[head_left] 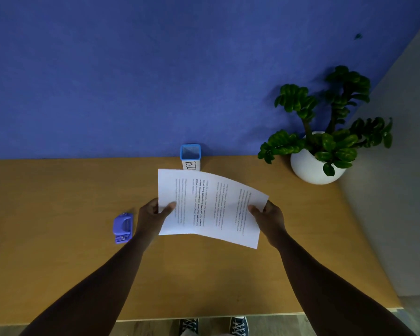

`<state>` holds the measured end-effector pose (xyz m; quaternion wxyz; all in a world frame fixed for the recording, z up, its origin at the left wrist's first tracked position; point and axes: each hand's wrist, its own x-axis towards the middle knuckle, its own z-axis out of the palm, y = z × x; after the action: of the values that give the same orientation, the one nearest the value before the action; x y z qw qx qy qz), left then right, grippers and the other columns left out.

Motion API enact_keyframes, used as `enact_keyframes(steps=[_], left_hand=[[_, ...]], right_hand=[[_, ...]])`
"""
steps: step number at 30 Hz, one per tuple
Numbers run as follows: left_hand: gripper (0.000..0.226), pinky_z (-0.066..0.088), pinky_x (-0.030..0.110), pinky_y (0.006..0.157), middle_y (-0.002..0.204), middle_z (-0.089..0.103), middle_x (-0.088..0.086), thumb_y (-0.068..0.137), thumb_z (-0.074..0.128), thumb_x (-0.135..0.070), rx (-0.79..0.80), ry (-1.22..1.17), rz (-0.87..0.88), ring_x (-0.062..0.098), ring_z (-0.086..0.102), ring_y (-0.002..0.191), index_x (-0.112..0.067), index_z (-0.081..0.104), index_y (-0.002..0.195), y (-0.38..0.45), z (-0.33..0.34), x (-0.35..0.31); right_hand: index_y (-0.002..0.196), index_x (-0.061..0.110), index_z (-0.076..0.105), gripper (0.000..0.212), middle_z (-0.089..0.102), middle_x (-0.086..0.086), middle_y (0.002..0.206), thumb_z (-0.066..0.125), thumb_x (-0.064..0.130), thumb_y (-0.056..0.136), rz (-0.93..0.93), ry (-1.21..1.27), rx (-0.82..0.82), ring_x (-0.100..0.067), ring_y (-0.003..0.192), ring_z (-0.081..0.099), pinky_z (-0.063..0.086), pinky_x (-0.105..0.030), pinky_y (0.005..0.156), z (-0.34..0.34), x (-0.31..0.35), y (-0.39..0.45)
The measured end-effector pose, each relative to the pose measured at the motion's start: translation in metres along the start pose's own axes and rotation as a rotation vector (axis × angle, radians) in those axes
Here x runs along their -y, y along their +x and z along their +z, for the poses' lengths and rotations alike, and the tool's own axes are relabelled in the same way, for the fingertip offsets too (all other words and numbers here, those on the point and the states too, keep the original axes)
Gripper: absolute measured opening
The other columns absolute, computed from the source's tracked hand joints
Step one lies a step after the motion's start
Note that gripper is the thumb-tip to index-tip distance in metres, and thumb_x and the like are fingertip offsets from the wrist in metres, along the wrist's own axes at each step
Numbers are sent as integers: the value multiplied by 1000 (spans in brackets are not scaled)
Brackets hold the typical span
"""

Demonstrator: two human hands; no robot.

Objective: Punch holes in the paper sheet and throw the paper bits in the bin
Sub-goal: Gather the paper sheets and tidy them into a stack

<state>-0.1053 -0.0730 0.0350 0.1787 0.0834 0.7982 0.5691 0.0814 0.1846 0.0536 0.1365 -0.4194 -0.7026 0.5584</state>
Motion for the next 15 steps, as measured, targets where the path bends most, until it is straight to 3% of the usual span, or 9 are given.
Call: enact_keyframes(steps=[2,5,8,11,15], left_hand=[[18,52,20,61,89,76,0,86,77,-24,-39,-36,-11,8,69,73,-14,73,100,2,-4,-7],[26,51,10,56,93,74,4,88,74,-15,-60,-131,-20,-5,67,66,-6,69,112,4,-8,-11],[36,53,9,61,105,73,8,87,74,-11,-67,-245,-66,3,68,77,-5,66,122,5,-11,-10],[42,55,16,63,106,73,1,86,77,-16,-71,-374,-134,-1,70,80,-12,64,126,2,-10,-11],[36,58,32,80,116,74,1,82,81,-22,-54,-539,-211,20,68,108,-22,69,116,1,1,-8]], right_hand=[[105,20,68,16,72,4,95,65,15,90,20,91,16,-18,86,69,54,-24,63,-1,4,1],[93,25,68,14,73,9,89,66,12,89,50,210,24,-14,81,70,52,-18,56,-4,8,-1],[98,20,70,15,75,3,96,65,9,89,70,309,43,-17,87,70,56,-29,67,-4,9,-1],[104,14,69,17,74,-5,104,64,7,90,93,380,46,-25,94,70,58,-43,81,-3,8,0],[110,11,67,20,72,-8,108,62,5,91,95,430,46,-27,98,69,58,-43,83,1,9,-3]])
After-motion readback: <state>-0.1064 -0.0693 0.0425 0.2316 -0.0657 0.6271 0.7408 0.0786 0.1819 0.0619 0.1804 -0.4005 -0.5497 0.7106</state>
